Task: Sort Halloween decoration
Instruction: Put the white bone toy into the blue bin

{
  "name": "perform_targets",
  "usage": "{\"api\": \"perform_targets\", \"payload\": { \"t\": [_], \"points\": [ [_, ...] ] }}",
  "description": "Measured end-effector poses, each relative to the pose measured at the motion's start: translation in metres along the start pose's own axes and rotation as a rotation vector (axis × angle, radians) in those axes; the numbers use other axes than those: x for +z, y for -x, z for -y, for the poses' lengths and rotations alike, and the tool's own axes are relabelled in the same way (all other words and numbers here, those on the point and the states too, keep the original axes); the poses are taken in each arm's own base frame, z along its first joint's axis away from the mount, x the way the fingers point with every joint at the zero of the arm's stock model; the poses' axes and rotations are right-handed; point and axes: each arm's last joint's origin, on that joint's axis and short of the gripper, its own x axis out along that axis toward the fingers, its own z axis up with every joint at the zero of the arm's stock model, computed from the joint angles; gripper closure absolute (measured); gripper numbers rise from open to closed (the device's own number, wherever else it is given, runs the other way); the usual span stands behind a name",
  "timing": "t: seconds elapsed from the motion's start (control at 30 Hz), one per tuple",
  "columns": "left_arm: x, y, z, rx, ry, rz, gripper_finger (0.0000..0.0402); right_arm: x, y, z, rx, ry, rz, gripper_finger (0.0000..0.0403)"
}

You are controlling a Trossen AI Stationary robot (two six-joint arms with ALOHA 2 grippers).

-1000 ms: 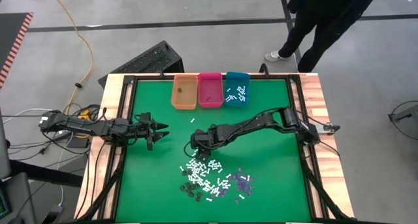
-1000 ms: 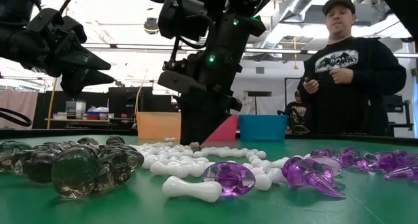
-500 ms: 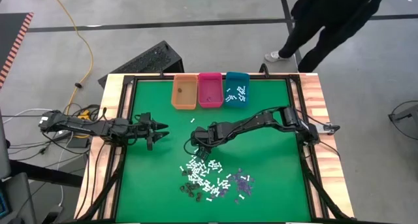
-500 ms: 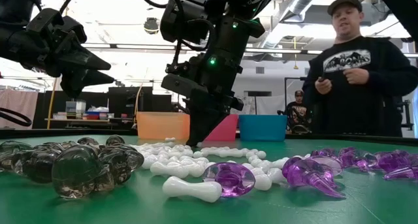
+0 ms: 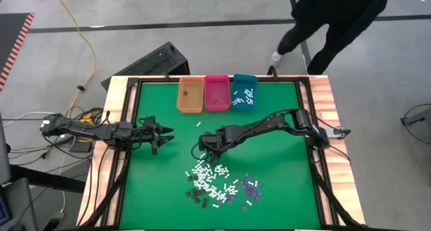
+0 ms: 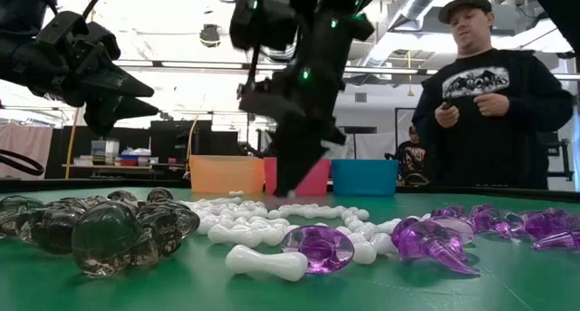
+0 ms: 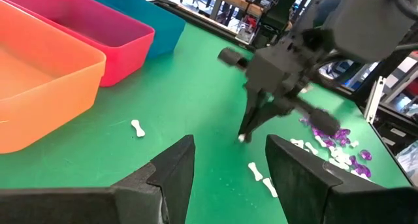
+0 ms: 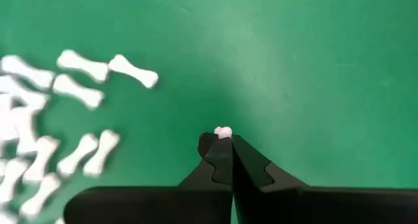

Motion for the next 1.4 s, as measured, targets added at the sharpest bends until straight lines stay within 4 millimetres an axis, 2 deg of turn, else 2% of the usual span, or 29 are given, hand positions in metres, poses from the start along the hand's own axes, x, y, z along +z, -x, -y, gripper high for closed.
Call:
{"api": "perform_targets", "payload": {
  "t": [0.17,0.3,0.77,0.93,1.1,1.4],
  "points": [
    [0.000,0.000,0.000,0.000,0.000,-0.002,0.0223,0.006,0.031,0.014,-0.016,-0.009,0.010,0.0383],
    [0.000,0.000,0.000,-0.001,0.001,-0.002,0.0223,0.011,0.048,0.031,-0.062,-0.008,0.022,0.0383],
    [-0.001,0.000,0.001,-0.021,0.012,-0.012,0.0223,0.030,0.113,0.118,-0.241,-0.186,0.101,0.0383],
    [0.000,0.000,0.001,-0.021,0.013,-0.012,0.0223,0.033,0.127,0.152,-0.347,-0.271,0.130,0.0382],
    [0.000,0.000,0.001,-0.021,0.012,-0.012,0.0223,0.036,0.131,0.181,-0.423,-0.355,0.141,0.0382],
    [0.000,0.000,0.001,-0.021,0.012,-0.012,0.0223,0.038,0.134,0.216,-0.526,-0.445,0.157,0.0382]
  ]
}}
